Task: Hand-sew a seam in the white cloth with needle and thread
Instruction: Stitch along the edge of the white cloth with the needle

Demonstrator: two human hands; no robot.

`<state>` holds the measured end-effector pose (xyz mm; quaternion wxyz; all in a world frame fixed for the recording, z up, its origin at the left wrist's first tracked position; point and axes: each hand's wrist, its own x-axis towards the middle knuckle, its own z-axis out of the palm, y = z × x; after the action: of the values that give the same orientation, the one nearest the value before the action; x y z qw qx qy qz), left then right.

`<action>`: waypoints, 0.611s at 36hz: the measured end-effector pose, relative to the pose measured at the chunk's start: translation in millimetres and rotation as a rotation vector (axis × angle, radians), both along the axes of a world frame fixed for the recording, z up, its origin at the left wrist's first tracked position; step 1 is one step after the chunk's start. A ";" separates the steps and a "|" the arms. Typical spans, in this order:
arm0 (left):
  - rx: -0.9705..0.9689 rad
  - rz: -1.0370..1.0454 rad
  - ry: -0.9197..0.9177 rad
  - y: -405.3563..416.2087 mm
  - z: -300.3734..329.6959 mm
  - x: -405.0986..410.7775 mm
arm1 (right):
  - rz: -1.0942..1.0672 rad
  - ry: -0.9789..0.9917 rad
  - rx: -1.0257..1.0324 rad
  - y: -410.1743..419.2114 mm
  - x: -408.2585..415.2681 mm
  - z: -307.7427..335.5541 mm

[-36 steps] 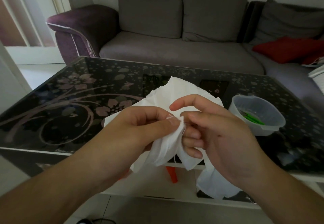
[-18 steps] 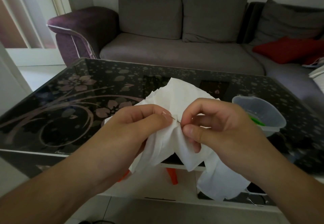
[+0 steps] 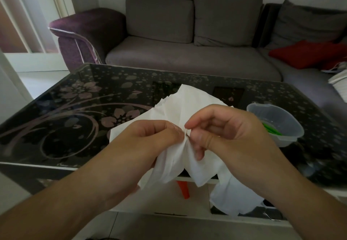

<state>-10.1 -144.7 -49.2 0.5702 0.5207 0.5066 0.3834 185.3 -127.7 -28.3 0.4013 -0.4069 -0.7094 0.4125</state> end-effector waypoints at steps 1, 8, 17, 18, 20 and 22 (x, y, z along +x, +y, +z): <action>-0.007 0.015 0.006 -0.1 0.6 0.4 | -0.013 -0.019 -0.001 0.4 1.5 1.9; -0.021 0.048 0.057 -1.1 4.1 2.3 | -0.108 -0.162 0.130 3.8 3.0 5.9; 0.007 -0.004 0.031 -0.8 2.6 1.0 | -0.030 -0.147 0.177 -0.2 -10.2 -2.5; 0.007 -0.007 0.029 -0.4 2.3 0.8 | -0.034 -0.137 0.168 -0.1 -9.7 -3.0; 0.004 -0.015 0.020 0.6 2.2 0.4 | -0.037 -0.130 0.138 0.5 -9.3 -3.3; 0.008 -0.021 0.021 1.4 2.2 0.6 | -0.043 -0.105 0.096 0.9 -9.5 -3.4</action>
<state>-9.5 -143.3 -47.1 0.5670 0.5322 0.5055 0.3738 175.9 -126.8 -31.7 0.3916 -0.4233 -0.7395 0.3473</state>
